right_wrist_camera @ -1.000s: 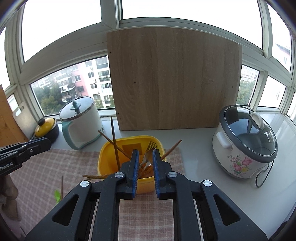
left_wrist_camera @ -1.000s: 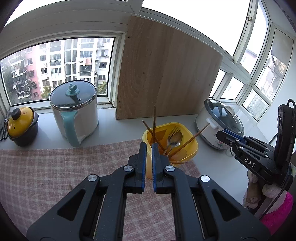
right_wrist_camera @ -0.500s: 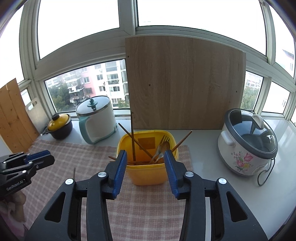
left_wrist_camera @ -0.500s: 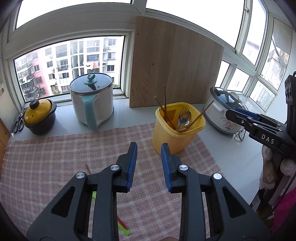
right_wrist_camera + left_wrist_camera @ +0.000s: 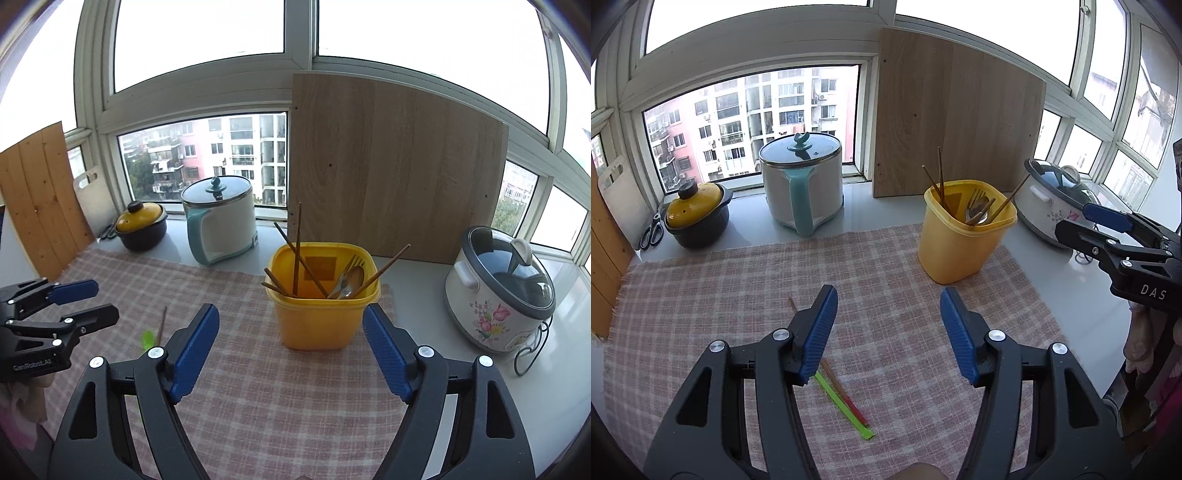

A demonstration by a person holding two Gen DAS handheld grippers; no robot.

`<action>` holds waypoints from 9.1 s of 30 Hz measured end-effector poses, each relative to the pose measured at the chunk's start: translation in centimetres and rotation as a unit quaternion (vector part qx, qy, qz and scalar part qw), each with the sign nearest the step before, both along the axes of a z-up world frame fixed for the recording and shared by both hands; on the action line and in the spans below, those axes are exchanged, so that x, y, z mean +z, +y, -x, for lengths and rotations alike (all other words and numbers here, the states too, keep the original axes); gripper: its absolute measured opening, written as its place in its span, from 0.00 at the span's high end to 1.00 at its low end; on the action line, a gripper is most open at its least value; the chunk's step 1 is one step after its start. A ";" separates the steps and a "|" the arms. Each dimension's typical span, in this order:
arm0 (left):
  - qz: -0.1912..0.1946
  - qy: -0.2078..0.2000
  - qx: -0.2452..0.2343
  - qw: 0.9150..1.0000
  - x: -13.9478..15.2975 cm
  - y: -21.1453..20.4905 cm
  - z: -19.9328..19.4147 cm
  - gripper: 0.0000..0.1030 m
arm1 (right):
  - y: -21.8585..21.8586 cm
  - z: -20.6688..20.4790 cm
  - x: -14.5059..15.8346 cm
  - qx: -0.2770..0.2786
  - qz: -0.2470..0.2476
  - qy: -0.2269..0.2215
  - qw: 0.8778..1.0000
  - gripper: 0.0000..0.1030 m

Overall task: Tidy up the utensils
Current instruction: 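Move both open tools back over the green spoon and chopstick on the cloth, then close left tool on the green spoon while right tool grasps the wooden chopstick, then lift and carry the green spoon and chopstick over the yellow container with both tools, then lower and open both tools to drop the spoon and chopstick into the container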

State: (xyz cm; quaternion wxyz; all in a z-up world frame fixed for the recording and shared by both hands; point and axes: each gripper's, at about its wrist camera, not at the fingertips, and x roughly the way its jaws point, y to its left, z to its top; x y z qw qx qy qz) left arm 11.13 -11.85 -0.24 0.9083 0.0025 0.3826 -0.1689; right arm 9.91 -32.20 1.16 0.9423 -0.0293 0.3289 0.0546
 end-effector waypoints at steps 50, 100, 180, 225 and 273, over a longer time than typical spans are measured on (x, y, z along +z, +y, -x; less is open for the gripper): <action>0.066 0.223 0.090 0.968 -17.0 9.0 -3.9 0.75 | 1.4 3.1 -10.6 -0.007 -0.085 0.143 0.986 0.22; 0.052 0.216 0.125 0.967 -18.8 12.8 -6.7 0.95 | 14.6 -9.7 -15.4 0.126 -0.089 0.281 0.947 0.46; 0.109 0.039 -0.028 0.993 -1.7 0.6 -5.2 0.96 | 0.4 -4.1 -1.7 0.016 -0.048 0.117 0.992 0.96; 0.167 0.021 -0.083 0.982 -0.6 -12.6 -24.2 0.96 | -8.3 -19.3 -0.4 -0.056 -0.102 0.050 0.992 0.96; 0.094 -0.044 -0.094 0.990 3.1 -7.5 -12.1 0.70 | -5.6 -8.5 0.9 -0.078 -0.045 0.032 0.995 0.67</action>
